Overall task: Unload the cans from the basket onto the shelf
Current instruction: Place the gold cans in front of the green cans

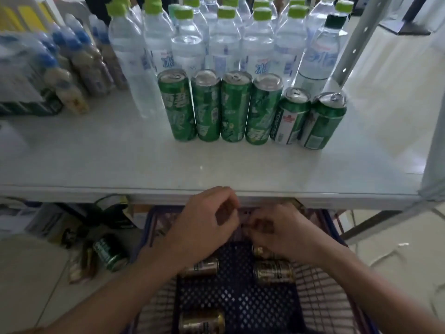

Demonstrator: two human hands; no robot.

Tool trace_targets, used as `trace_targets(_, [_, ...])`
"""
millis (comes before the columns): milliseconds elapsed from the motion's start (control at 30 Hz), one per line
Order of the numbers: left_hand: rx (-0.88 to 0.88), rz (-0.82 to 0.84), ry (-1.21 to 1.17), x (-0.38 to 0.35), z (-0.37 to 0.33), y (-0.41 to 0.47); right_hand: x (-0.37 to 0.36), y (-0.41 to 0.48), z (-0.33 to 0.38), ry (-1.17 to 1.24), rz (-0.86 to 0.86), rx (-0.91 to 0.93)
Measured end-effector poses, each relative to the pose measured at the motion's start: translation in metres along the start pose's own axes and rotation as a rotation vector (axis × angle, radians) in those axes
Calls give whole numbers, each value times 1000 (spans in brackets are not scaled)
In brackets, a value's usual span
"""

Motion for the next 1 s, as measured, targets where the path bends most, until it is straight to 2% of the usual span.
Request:
trace_targets(67, [53, 88, 1, -10, 4, -9, -10, -3, -9, -48, 85, -16])
trace_targets(167, [166, 217, -36, -20, 19, -22, -18, -6, -19, -144, 121, -70])
trace_targets(367, [210, 371, 23, -46, 36, -41, -35, -12, -20, -283, 204, -121])
trace_targets(500, [228, 482, 103, -67, 57, -58, -54, -17, -26, -390, 416, -171])
trace_targets(600, [293, 645, 225, -83, 80, -74, -76, -21, -39, -528, 622, -164])
trace_targets(700, [375, 796, 335, -92, 95, -87, -98, -26, -57, -565, 740, -226])
trace_targets(800, [366, 865, 365, -99, 99, -97, -116, -38, -84, -561, 723, -304])
trace_targets(1000, [412, 1156, 484, -119, 118, -128, -139, -42, -124, -822, 531, -293])
Point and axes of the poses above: each hand's wrist, its own y-axis towards the middle knuckle, its own x-axis out of the back of the hand, z = x × y, the point moved 2 cm from there along y, towards the middle knuckle, and after that the axes turned 8 degrees about -y, right-handed, at the moved point
